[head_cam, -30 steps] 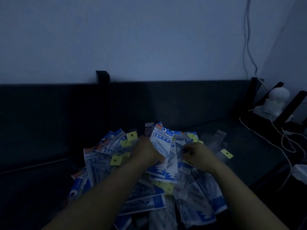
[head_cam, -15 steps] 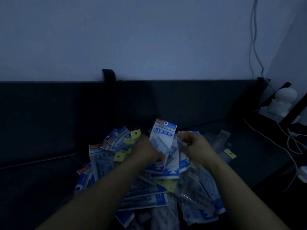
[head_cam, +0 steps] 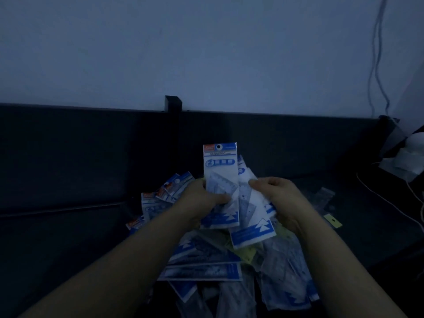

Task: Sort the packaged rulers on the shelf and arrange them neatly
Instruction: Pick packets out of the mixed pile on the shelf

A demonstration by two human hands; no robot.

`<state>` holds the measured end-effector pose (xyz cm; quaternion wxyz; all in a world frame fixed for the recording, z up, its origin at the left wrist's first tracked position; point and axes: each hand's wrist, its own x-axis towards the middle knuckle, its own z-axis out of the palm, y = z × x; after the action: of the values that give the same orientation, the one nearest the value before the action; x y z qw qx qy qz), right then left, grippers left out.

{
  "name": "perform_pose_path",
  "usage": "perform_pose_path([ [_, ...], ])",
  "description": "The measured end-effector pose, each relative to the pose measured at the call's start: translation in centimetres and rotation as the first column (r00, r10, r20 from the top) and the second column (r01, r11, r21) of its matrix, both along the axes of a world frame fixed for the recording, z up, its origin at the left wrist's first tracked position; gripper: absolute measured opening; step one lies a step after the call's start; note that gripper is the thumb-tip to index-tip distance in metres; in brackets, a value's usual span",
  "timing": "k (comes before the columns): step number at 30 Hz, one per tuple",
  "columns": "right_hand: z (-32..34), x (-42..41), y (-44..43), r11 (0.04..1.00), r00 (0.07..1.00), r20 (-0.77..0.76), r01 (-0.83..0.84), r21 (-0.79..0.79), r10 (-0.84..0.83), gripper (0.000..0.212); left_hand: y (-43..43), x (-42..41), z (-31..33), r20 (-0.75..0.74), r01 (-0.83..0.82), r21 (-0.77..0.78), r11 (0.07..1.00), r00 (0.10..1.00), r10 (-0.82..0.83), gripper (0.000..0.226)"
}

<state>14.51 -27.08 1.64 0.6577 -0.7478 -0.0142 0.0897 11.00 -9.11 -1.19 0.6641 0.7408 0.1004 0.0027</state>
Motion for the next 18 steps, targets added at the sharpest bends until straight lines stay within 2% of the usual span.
perform_pose_path([
  [4, 1.7, -1.7, 1.7, 0.993, 0.992, 0.089, -0.098, 0.063, 0.092, 0.004, 2.1, -1.9, 2.0, 0.050, -0.018, -0.026, 0.999, 0.999, 0.019, 0.031],
  [9, 2.4, -3.2, 6.5, 0.977, 0.978, 0.100, -0.190, 0.094, 0.181, 0.007, 6.3, -5.5, 2.7, 0.078, -0.127, -0.050, 0.991, 0.988, 0.130, 0.036],
  [14, 1.2, -5.6, 12.3, 0.950, 0.960, -0.010, -0.277, 0.146, 0.281, 0.009, 11.0, -10.4, 2.4, 0.020, -0.224, -0.054, 0.973, 0.974, 0.225, 0.035],
  [18, 0.3, -8.5, 17.2, 0.906, 0.912, -0.112, -0.366, 0.214, 0.395, 0.022, 15.2, -14.6, 2.4, 0.007, -0.288, -0.075, 0.955, 0.957, 0.289, 0.031],
])
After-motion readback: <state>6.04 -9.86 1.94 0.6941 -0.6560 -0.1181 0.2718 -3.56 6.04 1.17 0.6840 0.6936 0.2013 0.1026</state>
